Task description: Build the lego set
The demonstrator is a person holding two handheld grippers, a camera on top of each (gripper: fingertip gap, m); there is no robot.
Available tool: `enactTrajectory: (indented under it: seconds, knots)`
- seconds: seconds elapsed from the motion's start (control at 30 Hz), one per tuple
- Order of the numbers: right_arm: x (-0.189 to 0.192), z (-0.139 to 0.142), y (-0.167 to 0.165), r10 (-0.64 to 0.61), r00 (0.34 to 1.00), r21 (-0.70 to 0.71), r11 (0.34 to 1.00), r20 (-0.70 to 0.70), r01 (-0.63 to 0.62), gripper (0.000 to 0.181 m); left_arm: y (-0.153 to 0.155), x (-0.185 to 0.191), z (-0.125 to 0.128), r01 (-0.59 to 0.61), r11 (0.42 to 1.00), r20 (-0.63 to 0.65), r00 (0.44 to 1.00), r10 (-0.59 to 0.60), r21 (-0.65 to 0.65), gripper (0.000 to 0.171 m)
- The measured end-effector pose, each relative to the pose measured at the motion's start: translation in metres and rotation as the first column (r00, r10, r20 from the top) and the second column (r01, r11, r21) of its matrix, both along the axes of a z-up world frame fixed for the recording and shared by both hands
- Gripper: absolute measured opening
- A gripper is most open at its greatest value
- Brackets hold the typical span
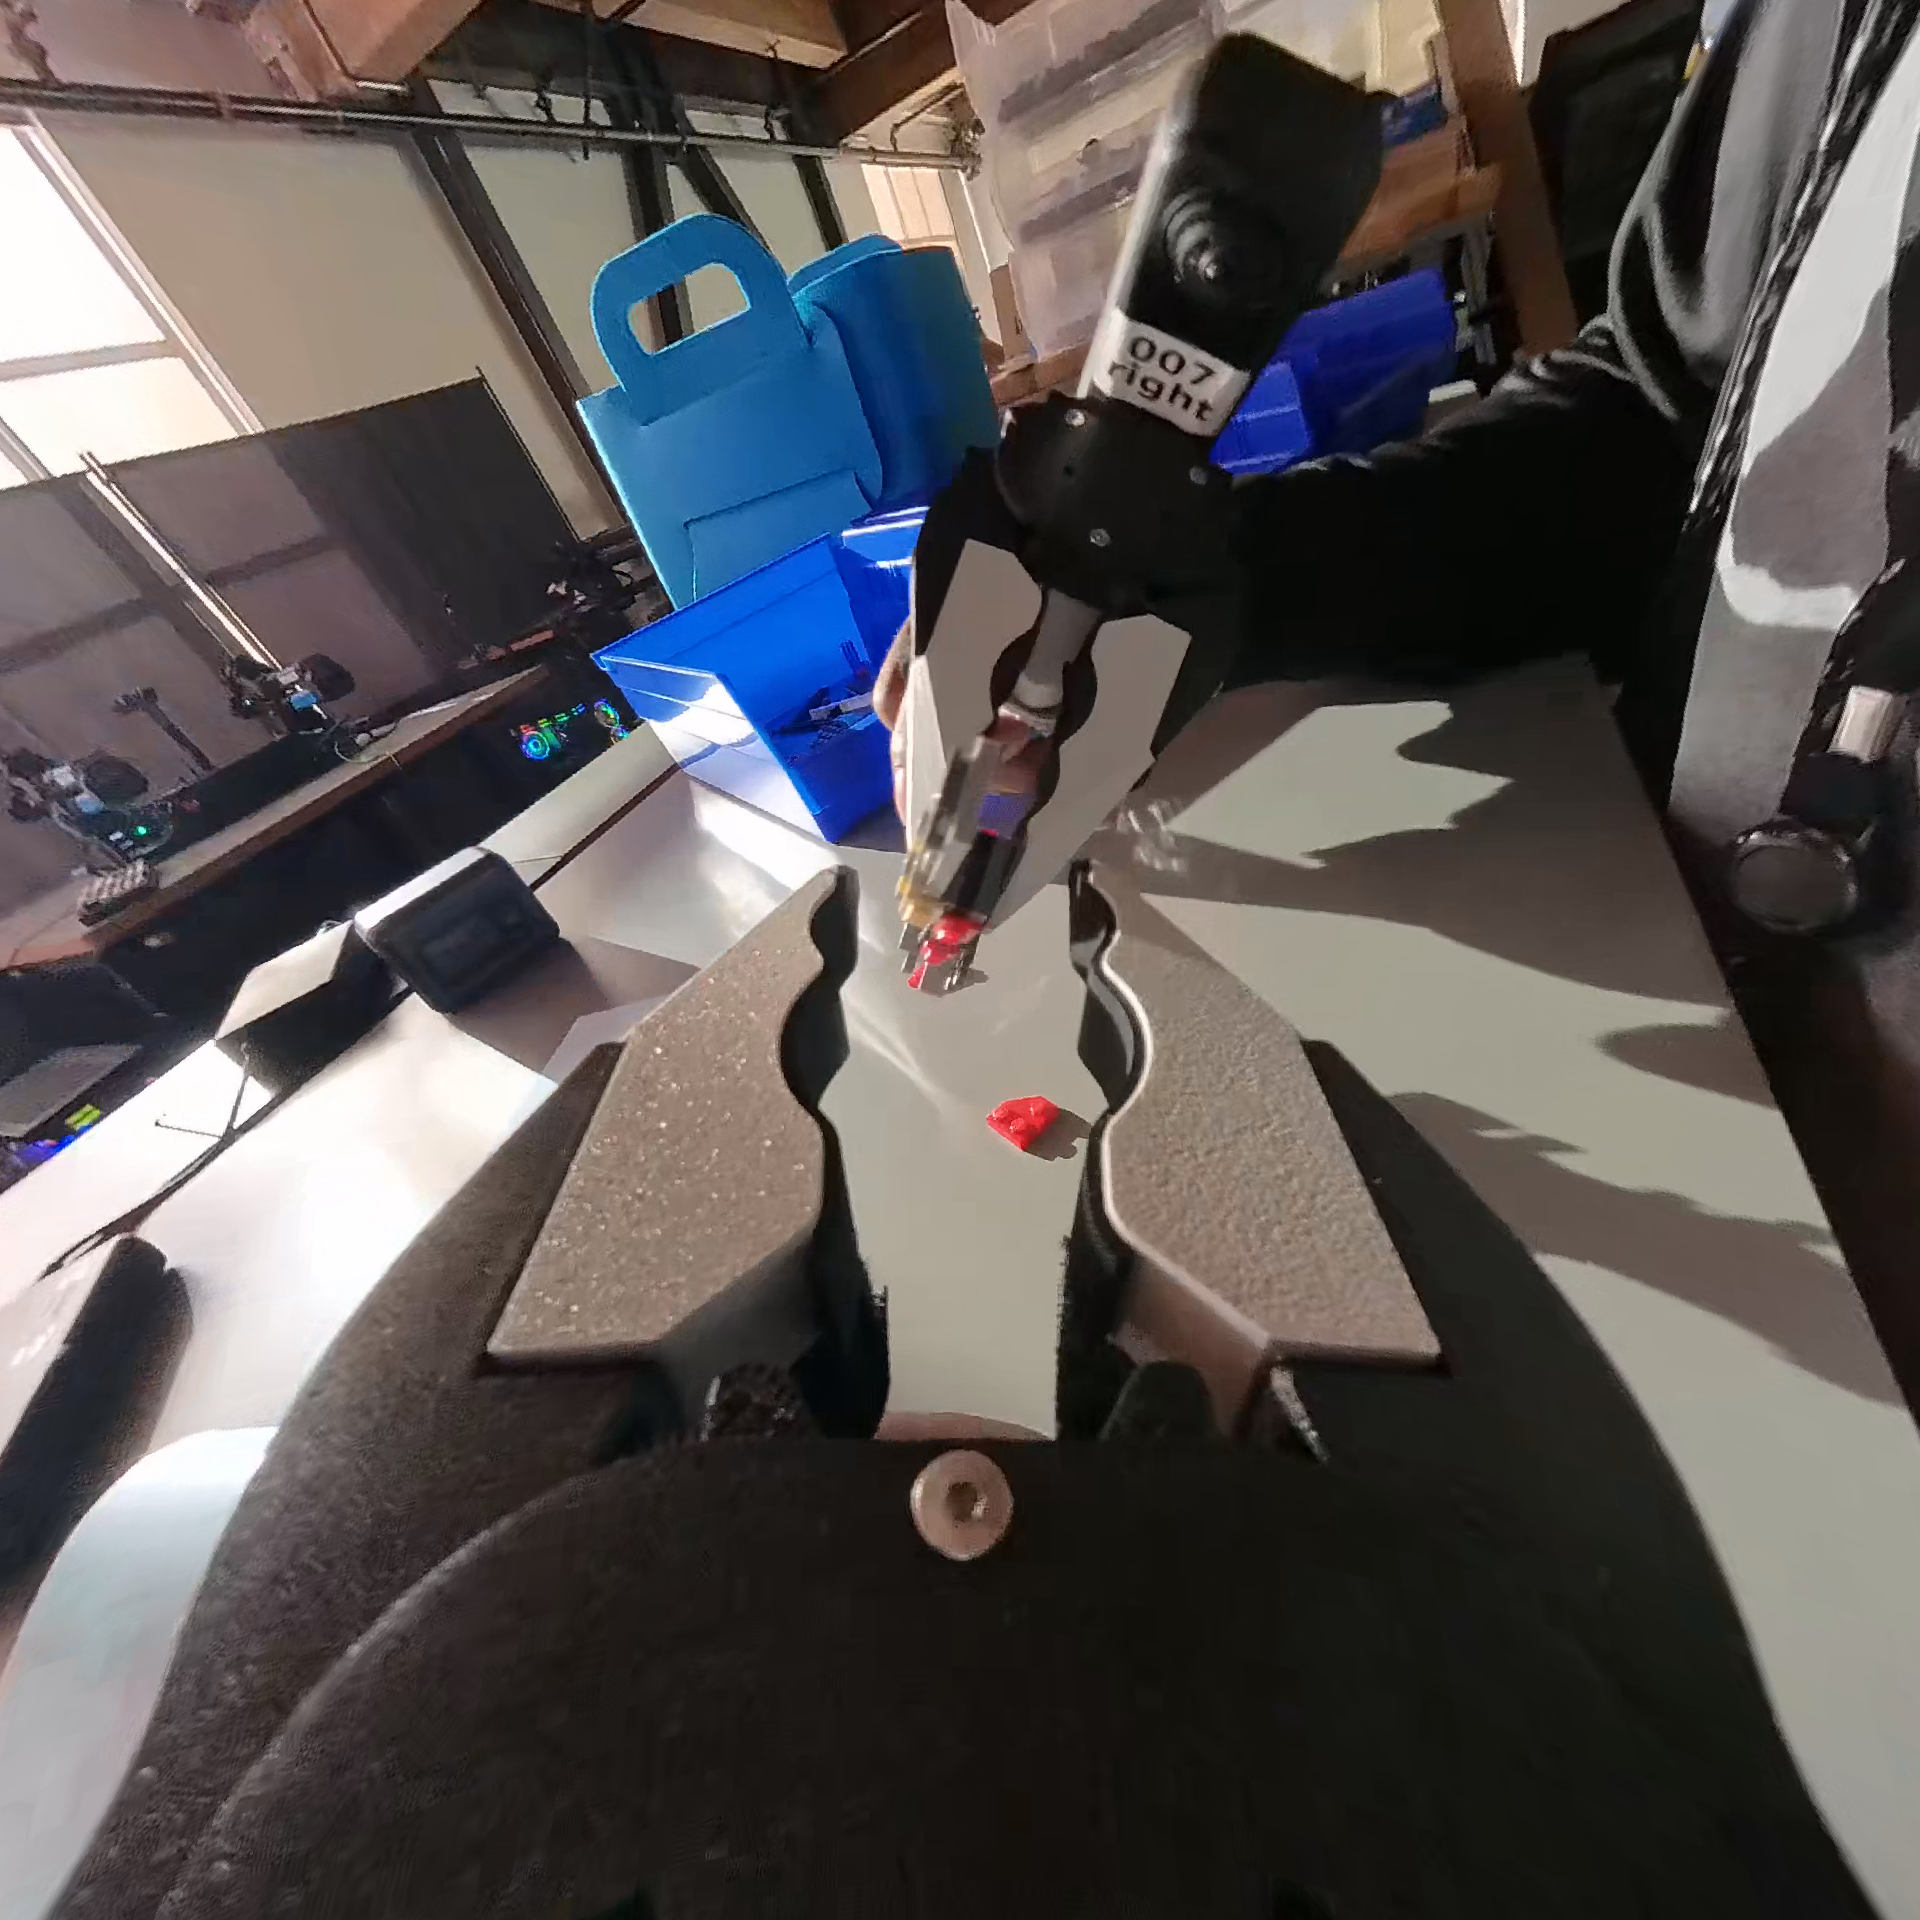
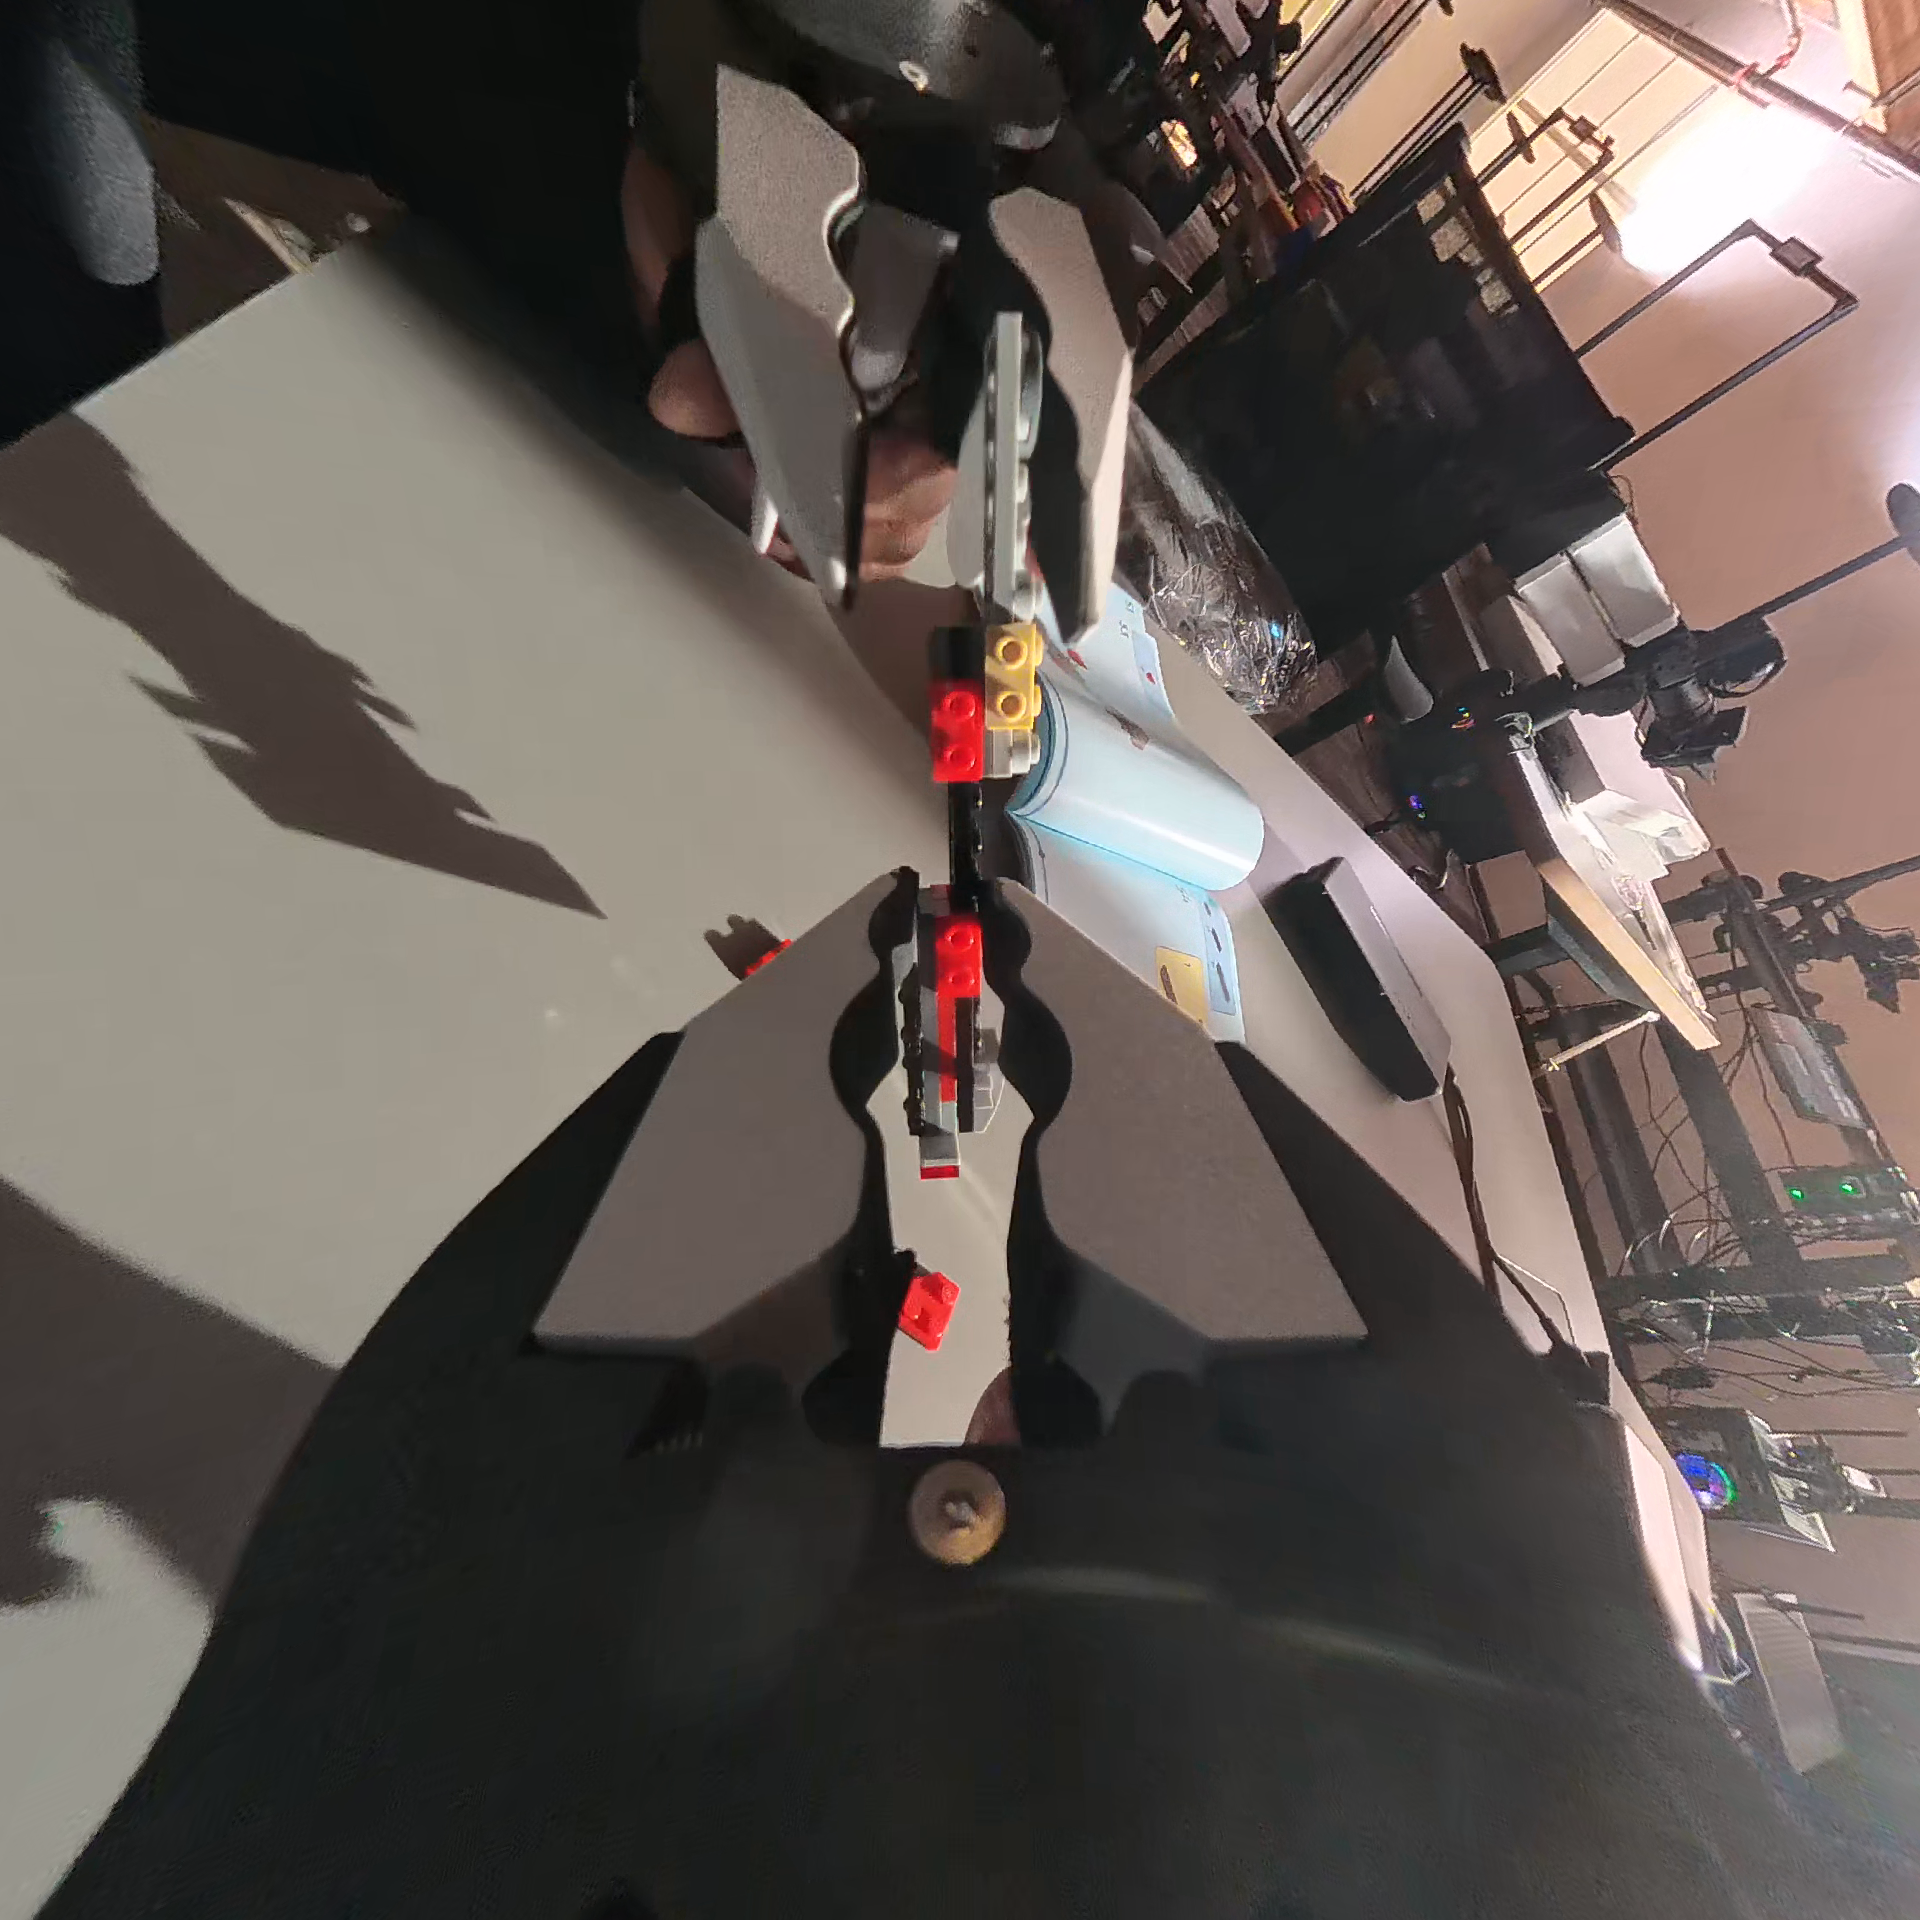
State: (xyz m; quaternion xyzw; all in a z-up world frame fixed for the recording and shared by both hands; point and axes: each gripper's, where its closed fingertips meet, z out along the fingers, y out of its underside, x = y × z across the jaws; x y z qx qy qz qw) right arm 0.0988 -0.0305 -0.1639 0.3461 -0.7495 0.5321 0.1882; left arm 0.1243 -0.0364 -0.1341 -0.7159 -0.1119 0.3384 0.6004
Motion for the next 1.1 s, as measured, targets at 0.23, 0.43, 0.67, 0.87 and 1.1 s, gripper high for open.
enactTrajectory:
  seconds: [0.23, 0.43, 0.67, 0.87, 1.1]
  knots:
    - [0.011, 0.001, -0.003, 0.033, 0.999, 0.02, 0.999, 0.022, -0.033, 0.013, 0.007, -0.003, -0.005, -0.013, 0.998, -0.041, 0.999, 0.011, -0.056, 0.022]
    - [0.013, 0.004, -0.004, 0.034, 0.998, 0.008, 0.999, 0.056, -0.035, 0.014, 0.004, -0.003, -0.003, -0.031, 0.998, -0.069, 0.997, 0.027, -0.05, 0.02]
    - [-0.03, 0.011, 0.017, -0.177, 0.952, 0.09, 0.983, 0.249, 0.159, 0.029, -0.02, -0.007, 0.018, -0.12, 0.989, -0.095, 0.987, 0.128, 0.08, 0.02]
    - [-0.071, -0.027, 0.04, -0.498, 0.787, 0.364, 0.854, 0.364, 0.372, 0.03, -0.034, -0.006, 0.029, -0.157, 0.976, -0.109, 0.979, 0.175, 0.153, 0.02]
    - [-0.075, -0.064, 0.042, -0.577, 0.742, 0.51, 0.776, 0.34, 0.37, 0.03, -0.033, -0.002, 0.036, -0.112, 0.971, -0.1, 0.986, 0.136, 0.211, 0.02]
